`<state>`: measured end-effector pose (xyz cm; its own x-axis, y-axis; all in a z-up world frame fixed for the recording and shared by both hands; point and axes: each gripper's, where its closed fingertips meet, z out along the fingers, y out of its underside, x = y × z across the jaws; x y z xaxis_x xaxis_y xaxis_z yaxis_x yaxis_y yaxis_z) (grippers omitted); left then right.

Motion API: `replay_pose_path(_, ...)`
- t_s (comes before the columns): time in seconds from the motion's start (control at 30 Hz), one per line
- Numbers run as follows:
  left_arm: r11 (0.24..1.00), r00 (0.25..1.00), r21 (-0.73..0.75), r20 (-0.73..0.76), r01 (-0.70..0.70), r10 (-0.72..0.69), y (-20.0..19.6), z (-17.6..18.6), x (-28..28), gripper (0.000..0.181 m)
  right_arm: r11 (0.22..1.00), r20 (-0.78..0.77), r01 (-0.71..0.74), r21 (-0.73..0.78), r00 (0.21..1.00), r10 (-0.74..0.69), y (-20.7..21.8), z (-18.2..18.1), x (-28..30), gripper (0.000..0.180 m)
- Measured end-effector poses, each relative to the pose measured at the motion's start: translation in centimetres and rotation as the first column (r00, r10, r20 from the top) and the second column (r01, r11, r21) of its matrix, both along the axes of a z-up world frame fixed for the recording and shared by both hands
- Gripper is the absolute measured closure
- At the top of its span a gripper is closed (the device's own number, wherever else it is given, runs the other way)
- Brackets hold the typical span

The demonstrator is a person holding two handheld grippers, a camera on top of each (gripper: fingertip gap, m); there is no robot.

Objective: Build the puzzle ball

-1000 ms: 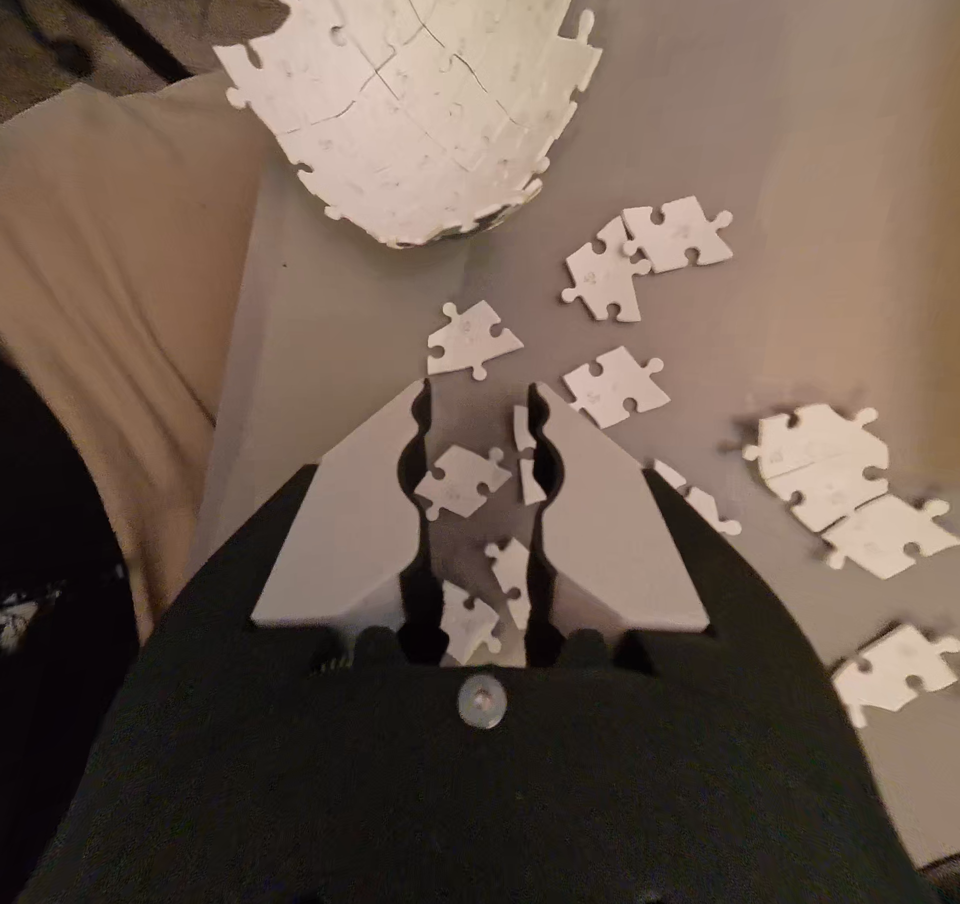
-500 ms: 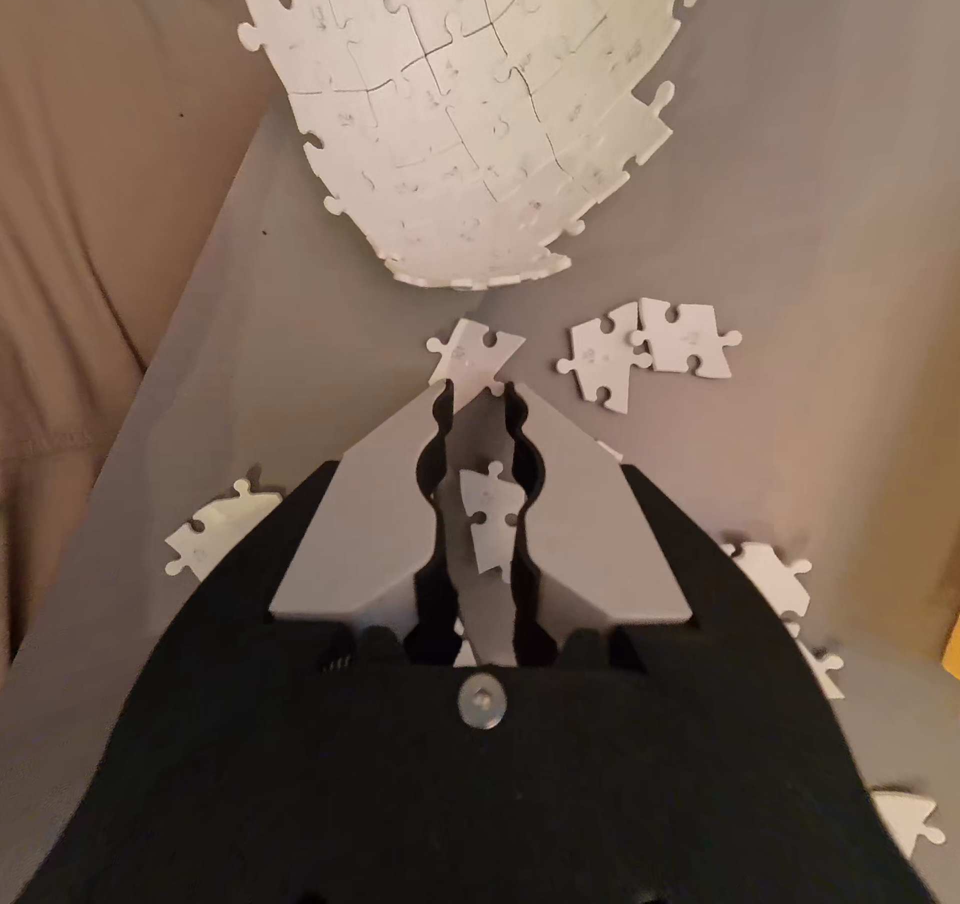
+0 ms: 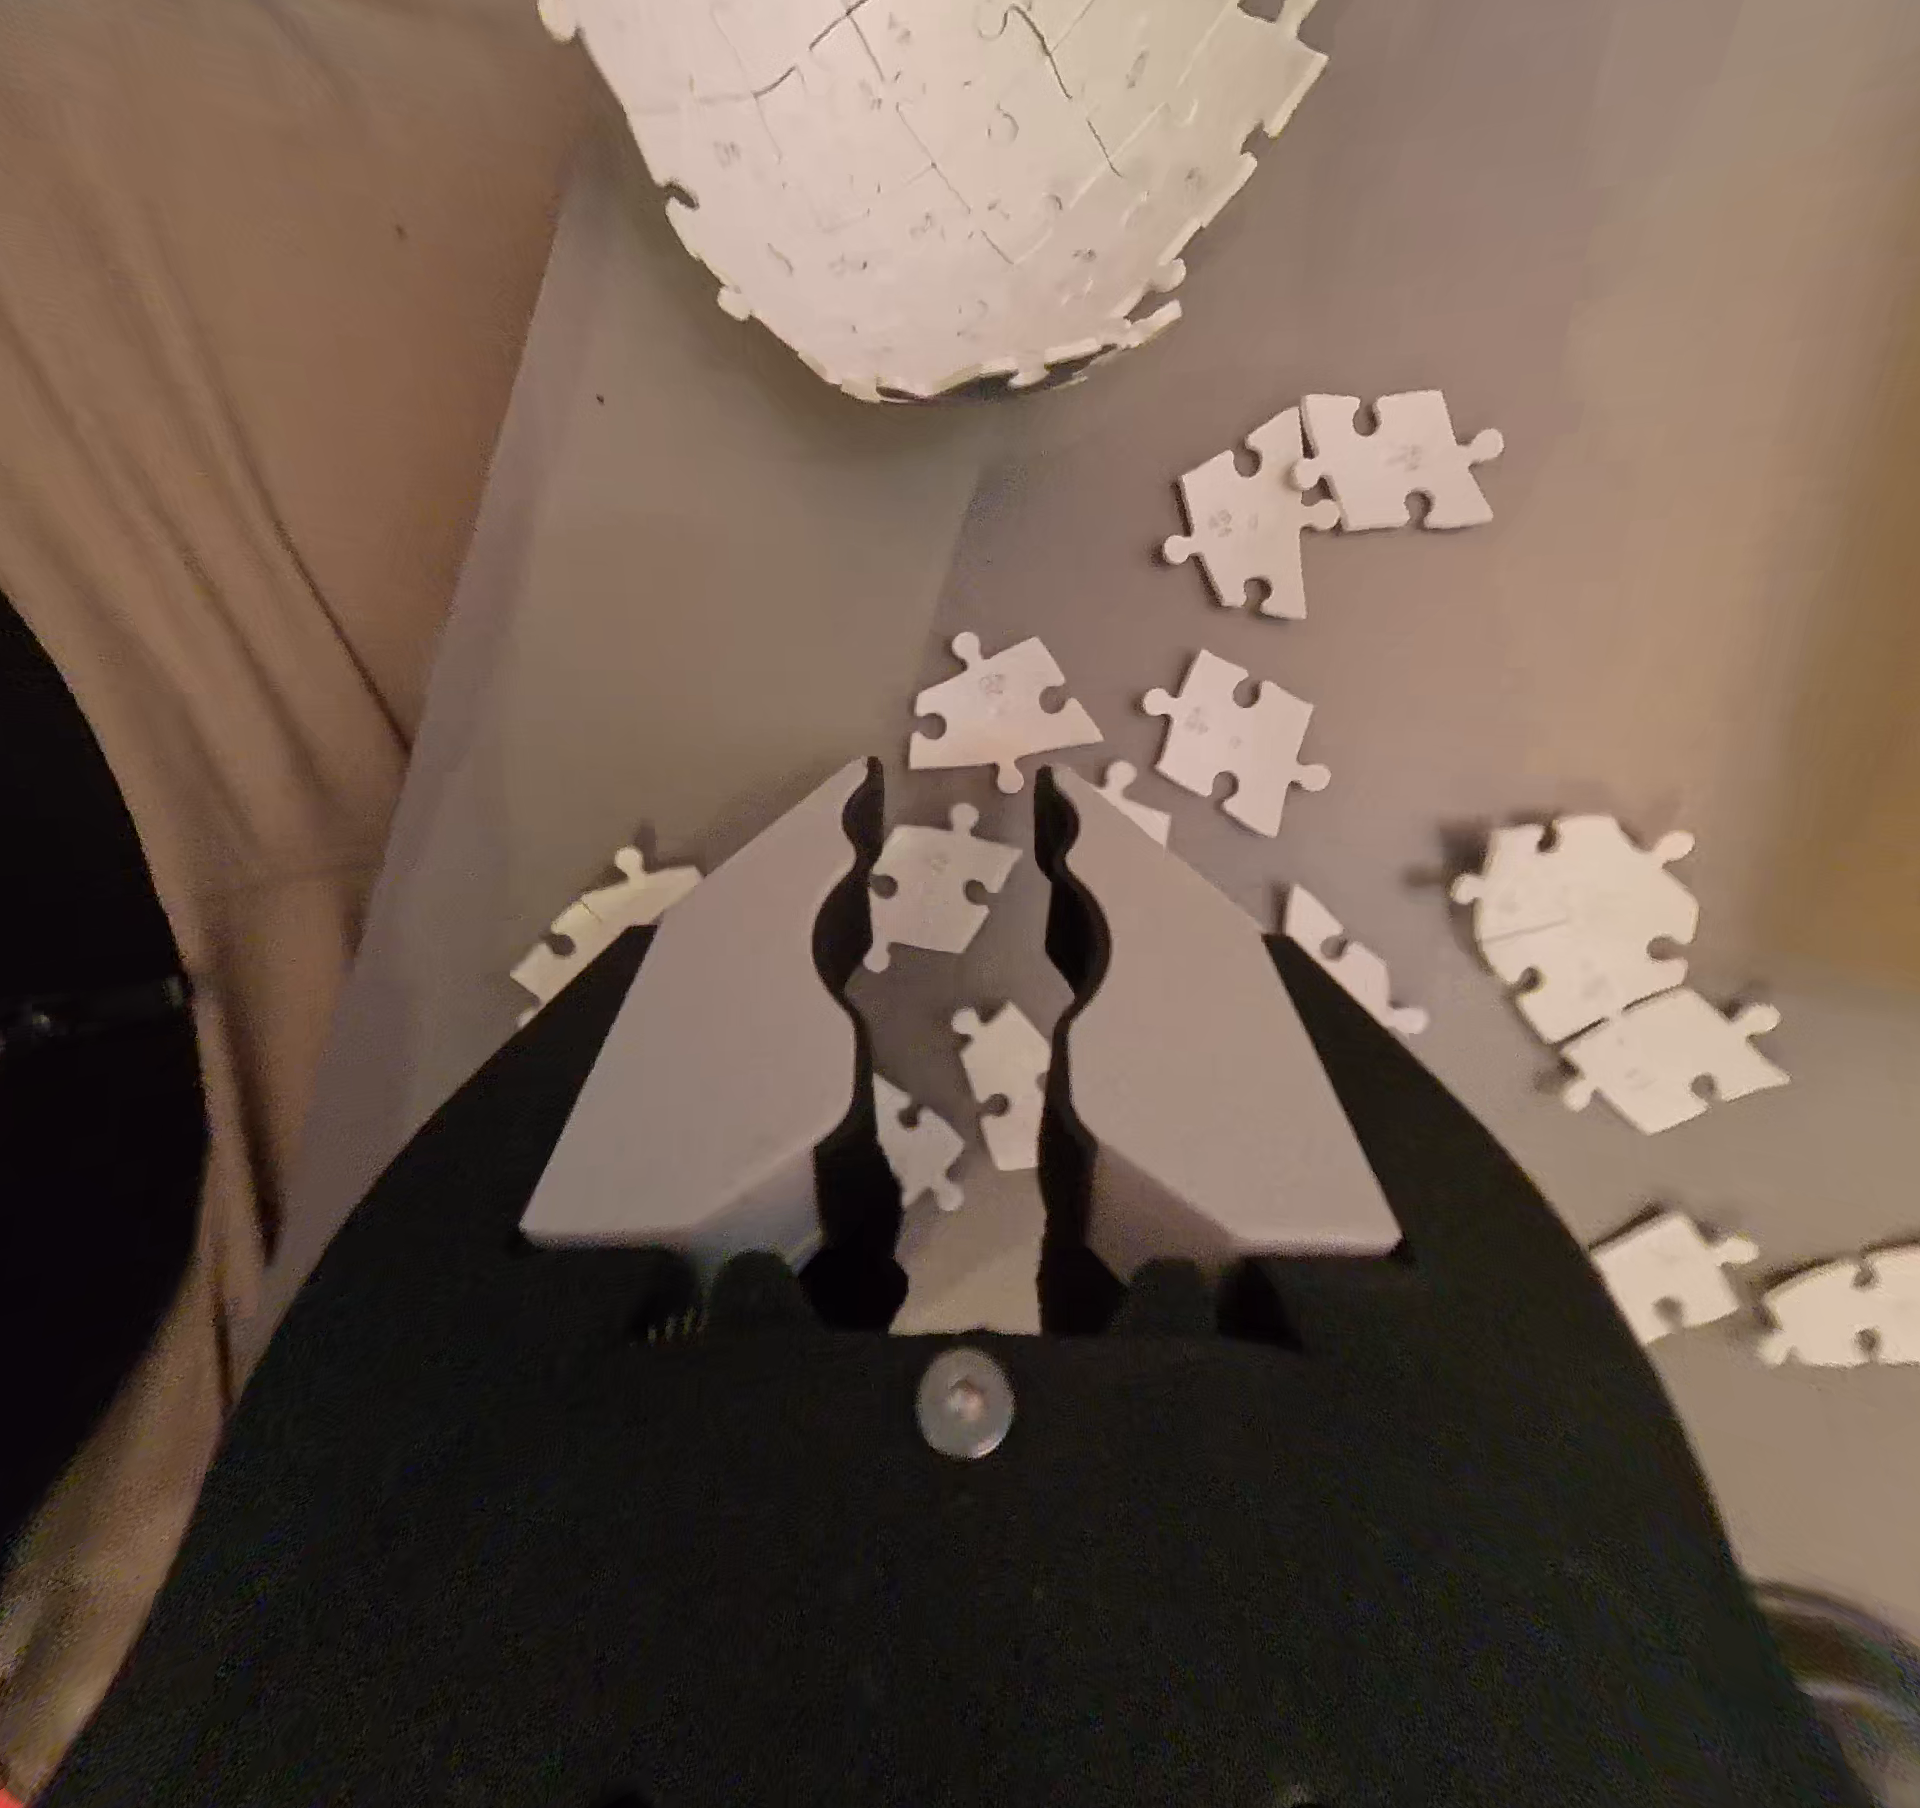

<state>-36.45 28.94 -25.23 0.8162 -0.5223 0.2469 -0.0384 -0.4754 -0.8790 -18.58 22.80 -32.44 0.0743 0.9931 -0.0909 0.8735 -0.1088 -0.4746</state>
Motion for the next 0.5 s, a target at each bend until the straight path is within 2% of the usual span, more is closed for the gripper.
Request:
replay_pose_path(0.17, 1.0, 1.0, -0.007, 0.003, 0.0, 0.0, 0.1, -0.2, 0.0, 0.135, 0.984, -0.009, 0.176, 0.032, 0.984, -0.176, -0.2, -1.7, -0.2, 0.154)
replay_pose_path(0.23, 1.0, 1.0, -0.008, 0.002, 0.005, -0.005, 0.1, -0.3, 0.2, 0.135, 0.978, -0.034, 0.205, 0.041, 0.979, -0.203, 0.4, -1.7, -0.4, 0.154)
replay_pose_path(0.5, 1.0, 1.0, -0.001, 0.004, 0.001, -0.001, 0.0, 0.0, 0.0, 0.134, 0.995, -0.057, 0.045, 0.086, 0.998, -0.04, 1.2, -1.2, -1.3, 0.14)
